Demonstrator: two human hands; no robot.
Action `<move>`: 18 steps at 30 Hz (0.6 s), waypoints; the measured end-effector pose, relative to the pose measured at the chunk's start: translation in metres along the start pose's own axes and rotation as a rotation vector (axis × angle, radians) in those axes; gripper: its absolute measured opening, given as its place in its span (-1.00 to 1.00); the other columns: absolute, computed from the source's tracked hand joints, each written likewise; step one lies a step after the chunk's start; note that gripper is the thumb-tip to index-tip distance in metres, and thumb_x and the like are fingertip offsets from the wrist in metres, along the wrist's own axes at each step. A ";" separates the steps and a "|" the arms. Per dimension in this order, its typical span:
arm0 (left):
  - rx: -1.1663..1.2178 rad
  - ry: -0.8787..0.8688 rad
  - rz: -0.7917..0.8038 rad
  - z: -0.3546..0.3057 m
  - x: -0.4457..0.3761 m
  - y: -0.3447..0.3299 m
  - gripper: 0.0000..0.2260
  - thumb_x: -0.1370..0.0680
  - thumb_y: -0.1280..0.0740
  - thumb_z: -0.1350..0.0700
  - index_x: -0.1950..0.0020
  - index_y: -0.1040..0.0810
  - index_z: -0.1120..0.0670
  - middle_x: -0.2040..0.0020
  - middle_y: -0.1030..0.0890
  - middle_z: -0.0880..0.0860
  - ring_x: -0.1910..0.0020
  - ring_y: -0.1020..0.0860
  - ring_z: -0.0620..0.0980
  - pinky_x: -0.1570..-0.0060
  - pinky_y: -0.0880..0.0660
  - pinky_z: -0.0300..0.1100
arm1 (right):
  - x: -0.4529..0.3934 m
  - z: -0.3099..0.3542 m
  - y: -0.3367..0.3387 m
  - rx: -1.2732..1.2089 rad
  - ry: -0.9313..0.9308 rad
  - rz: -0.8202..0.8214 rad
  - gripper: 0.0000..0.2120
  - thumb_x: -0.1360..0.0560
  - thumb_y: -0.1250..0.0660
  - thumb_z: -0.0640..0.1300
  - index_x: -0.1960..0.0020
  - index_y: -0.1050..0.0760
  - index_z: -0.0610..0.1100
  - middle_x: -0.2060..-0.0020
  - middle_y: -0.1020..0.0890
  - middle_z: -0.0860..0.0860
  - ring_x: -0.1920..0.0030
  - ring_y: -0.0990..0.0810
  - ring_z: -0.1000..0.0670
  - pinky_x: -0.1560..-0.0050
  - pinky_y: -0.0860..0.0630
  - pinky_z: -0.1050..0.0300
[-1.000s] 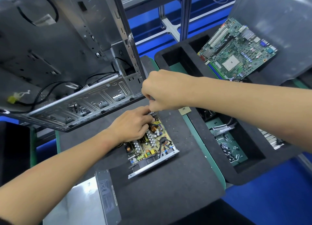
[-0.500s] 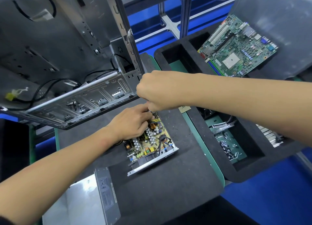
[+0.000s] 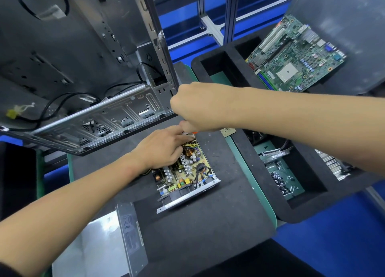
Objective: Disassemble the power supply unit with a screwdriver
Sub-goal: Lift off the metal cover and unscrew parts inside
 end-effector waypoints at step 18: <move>-0.012 0.022 0.036 -0.001 -0.001 0.003 -0.51 -0.45 -0.03 0.11 -0.28 -0.56 0.09 -0.31 -0.46 0.07 -0.05 -0.53 0.15 0.10 -0.52 0.03 | -0.004 -0.008 -0.014 -0.037 -0.028 -0.095 -0.64 -0.51 -0.28 -0.22 0.36 -0.17 -0.14 0.39 -0.29 -0.05 0.47 -0.26 0.01 0.48 -0.12 0.12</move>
Point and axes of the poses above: each hand's wrist, its own x-axis away from the middle knuckle, its own y-axis out of the back of the hand, z = x × y, the point moved 2 cm from there along -x, towards the middle knuckle
